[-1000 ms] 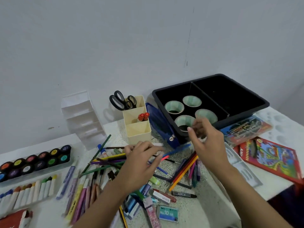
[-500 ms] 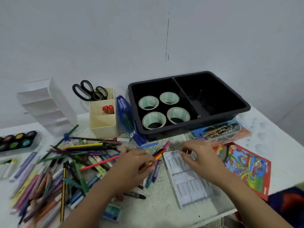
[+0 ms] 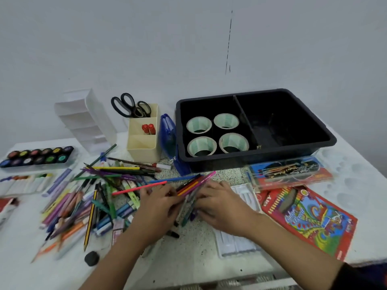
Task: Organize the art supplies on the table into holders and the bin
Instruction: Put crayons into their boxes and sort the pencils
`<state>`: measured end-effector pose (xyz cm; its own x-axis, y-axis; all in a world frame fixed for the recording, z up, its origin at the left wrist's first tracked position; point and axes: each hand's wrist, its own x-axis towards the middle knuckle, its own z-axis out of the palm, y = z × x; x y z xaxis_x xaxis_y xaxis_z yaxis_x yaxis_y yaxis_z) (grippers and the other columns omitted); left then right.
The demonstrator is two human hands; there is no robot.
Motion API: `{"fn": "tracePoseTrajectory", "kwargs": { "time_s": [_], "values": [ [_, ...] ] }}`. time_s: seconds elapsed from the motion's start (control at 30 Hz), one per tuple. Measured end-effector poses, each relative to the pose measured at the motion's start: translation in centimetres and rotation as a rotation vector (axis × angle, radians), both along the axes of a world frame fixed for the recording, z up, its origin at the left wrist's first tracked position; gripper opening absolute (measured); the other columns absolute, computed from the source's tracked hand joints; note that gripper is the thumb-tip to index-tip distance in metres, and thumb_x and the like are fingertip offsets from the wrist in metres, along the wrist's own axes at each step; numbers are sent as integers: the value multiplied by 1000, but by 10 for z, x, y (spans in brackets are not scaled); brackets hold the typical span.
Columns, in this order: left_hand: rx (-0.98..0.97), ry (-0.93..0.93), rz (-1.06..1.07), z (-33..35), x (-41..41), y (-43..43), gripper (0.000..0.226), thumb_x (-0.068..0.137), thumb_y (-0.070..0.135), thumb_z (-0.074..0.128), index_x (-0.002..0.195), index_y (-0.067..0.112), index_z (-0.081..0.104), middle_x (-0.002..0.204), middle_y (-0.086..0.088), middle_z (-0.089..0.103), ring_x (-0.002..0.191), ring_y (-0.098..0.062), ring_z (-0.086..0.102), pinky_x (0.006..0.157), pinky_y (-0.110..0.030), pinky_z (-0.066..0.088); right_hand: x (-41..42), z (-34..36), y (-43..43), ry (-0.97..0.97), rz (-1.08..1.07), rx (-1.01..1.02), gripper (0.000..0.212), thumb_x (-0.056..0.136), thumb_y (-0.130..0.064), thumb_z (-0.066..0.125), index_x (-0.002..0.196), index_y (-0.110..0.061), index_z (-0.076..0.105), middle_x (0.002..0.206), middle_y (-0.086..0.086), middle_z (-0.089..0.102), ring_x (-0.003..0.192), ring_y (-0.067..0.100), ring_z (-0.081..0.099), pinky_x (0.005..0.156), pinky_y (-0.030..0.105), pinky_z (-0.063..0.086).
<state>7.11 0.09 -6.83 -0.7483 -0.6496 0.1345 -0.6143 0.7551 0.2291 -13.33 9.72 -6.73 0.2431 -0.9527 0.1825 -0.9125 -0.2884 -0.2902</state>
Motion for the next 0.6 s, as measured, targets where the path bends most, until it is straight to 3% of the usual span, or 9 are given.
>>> {"fn": "tracePoseTrajectory", "kwargs": {
  "time_s": [0.1,0.23,0.3,0.43,0.6],
  "values": [
    [7,10,17,0,2,2,26,90,33,67,114,42,66,98,16,52,93,-11,52,73,-36,21,9,4,-11,123,0,89,23,94,-31,53,109,-26,71,120,-8,61,119,19,44,83,38,25],
    [36,30,-11,9,6,9,8,86,45,66,91,39,70,93,19,51,91,-8,49,73,-36,17,11,9,-18,191,14,113,22,87,-15,59,106,-21,69,114,-3,62,119,25,47,81,40,23],
    [47,-43,-30,10,5,14,23,87,57,59,90,37,70,92,20,51,90,-6,42,76,-37,17,11,7,-20,189,13,106,22,85,-11,61,104,-21,69,110,-4,63,117,25,50,82,40,25],
    [67,-163,-5,12,0,20,40,87,69,53,99,35,70,98,18,51,98,-7,40,85,-40,20,8,1,-22,187,31,83,20,88,-14,63,106,-22,70,109,-5,64,114,24,52,84,42,29],
    [52,-171,21,19,0,24,32,88,59,56,98,33,71,98,17,51,100,-8,43,91,-42,24,3,2,-19,142,54,-81,15,86,-20,71,99,-27,71,101,-11,66,101,17,55,76,34,28]
  ]
}}
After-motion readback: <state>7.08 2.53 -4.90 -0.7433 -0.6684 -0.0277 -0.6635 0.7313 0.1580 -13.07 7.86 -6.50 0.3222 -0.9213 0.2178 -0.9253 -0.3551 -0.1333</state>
